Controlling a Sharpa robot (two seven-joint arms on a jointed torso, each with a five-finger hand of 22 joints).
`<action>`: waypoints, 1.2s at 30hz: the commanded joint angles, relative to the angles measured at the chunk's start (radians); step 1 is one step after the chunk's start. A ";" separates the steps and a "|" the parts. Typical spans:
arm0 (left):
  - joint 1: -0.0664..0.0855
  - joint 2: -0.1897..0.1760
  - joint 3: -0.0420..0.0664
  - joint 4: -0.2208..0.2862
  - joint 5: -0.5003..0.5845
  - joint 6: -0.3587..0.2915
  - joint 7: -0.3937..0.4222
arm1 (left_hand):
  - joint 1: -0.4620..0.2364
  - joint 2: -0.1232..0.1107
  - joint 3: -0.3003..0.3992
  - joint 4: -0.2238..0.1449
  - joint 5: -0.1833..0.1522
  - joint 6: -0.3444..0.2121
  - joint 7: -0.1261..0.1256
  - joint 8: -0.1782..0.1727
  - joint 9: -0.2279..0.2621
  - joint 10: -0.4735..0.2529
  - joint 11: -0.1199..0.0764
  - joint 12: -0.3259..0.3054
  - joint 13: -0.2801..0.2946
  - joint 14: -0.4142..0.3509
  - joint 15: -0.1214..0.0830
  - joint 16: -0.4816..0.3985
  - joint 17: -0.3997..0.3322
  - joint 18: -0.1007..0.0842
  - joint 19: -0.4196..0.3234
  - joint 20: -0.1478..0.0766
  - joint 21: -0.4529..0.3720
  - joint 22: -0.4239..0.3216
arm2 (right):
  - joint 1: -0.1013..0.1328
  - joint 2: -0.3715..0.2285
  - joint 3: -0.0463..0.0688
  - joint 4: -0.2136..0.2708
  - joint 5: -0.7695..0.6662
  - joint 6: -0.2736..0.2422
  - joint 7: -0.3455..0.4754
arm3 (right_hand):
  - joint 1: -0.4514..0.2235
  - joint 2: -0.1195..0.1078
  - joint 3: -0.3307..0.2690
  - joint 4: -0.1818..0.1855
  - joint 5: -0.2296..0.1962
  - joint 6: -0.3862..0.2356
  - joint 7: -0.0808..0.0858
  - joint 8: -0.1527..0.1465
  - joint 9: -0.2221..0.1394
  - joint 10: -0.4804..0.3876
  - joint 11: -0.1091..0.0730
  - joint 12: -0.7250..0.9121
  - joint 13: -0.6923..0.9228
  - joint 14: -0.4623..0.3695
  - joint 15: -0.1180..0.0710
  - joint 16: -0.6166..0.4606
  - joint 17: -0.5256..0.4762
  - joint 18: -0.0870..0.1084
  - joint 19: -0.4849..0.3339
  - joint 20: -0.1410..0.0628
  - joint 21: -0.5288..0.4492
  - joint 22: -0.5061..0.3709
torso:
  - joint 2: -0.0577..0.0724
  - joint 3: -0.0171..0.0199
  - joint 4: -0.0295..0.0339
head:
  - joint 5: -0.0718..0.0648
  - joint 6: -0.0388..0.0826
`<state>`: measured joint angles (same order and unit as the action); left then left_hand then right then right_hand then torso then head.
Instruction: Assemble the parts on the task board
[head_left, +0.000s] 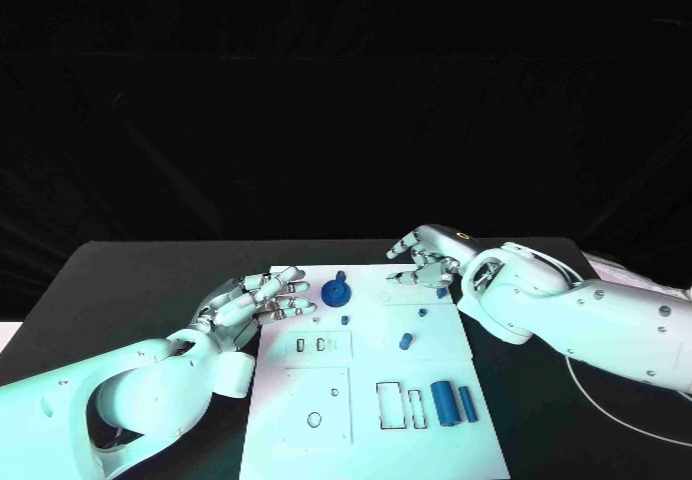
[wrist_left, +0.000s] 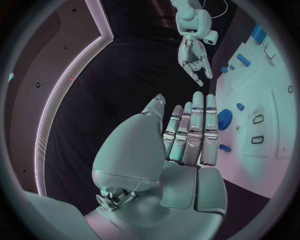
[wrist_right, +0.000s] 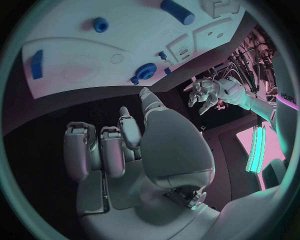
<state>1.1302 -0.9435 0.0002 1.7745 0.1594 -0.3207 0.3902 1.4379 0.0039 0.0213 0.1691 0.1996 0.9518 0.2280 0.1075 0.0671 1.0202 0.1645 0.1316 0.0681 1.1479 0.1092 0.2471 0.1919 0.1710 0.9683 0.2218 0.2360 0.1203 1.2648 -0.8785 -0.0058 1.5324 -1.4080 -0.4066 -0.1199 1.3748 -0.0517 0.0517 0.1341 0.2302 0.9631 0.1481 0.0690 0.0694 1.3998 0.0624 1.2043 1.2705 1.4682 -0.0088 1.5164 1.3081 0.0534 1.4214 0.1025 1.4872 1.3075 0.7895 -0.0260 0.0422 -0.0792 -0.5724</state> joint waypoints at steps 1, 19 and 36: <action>0.001 0.004 0.001 -0.003 -0.006 0.022 0.005 | 0.008 0.004 -0.001 -0.007 -0.006 -0.001 0.002 -0.003 -0.002 -0.004 0.006 0.003 -0.002 -0.005 0.002 0.006 0.002 0.011 0.006 0.001 -0.005 -0.002 | 0.003 -0.041 0.000 0.005 0.114 0.033 0.181 | 0.026 0.006 0.002 -0.012 -0.006 0.002 0.005 -0.003 -0.001 -0.011 0.000 -0.010 -0.013 0.074 0.001 -0.006 0.128 -0.002 -0.009 0.001 -0.006 0.044 | -0.007 0.0052 -0.0133 | -0.002 0.001; 0.000 0.018 0.000 -0.027 -0.006 0.026 0.005 | 0.009 0.004 0.000 -0.008 -0.006 -0.001 0.001 -0.003 -0.002 -0.005 0.006 0.003 -0.002 -0.005 0.002 0.006 0.002 0.011 0.006 0.001 -0.005 -0.002 | -0.024 -0.111 -0.006 -0.137 0.110 0.111 0.271 | 0.047 -0.009 -0.005 -0.027 -0.011 -0.011 0.007 -0.007 -0.003 -0.023 0.003 -0.029 -0.027 0.074 0.002 -0.008 0.128 -0.001 -0.014 0.002 -0.009 0.038 | -0.012 0.0134 -0.0164 | -0.008 -0.005; 0.000 0.021 0.000 -0.032 -0.006 0.027 0.005 | 0.009 0.004 0.000 -0.008 -0.006 -0.001 0.001 -0.003 -0.002 -0.005 0.006 0.003 -0.002 -0.005 0.002 0.006 0.002 0.011 0.006 0.001 -0.005 -0.002 | -0.062 -0.051 -0.007 -0.236 0.097 0.132 0.276 | 0.053 -0.004 -0.004 -0.029 -0.007 -0.006 0.007 -0.003 -0.002 -0.023 0.002 -0.029 -0.026 0.073 0.002 -0.008 0.127 0.000 -0.017 0.002 -0.011 0.035 | -0.013 0.0129 -0.0155 | -0.005 -0.012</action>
<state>1.1296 -0.9251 -0.0002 1.7414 0.1588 -0.3153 0.3901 1.4379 0.0039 0.0224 0.1680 0.1996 0.9518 0.2280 0.1075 0.0672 1.0202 0.1645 0.1316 0.0675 1.1478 0.1092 0.2471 0.1922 0.1711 0.9683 0.2218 0.2360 0.1196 1.2049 -0.9342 -0.0127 1.3030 -1.3018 -0.2945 0.1425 1.4176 -0.0594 0.0471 0.1115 0.2241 0.9560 0.1550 0.0652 0.0672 1.3831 0.0643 1.1761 1.2665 1.4682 -0.0087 1.5125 1.3076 0.0533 1.4105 0.1057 1.4825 1.3080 0.7773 -0.0131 0.0263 -0.0851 -0.5834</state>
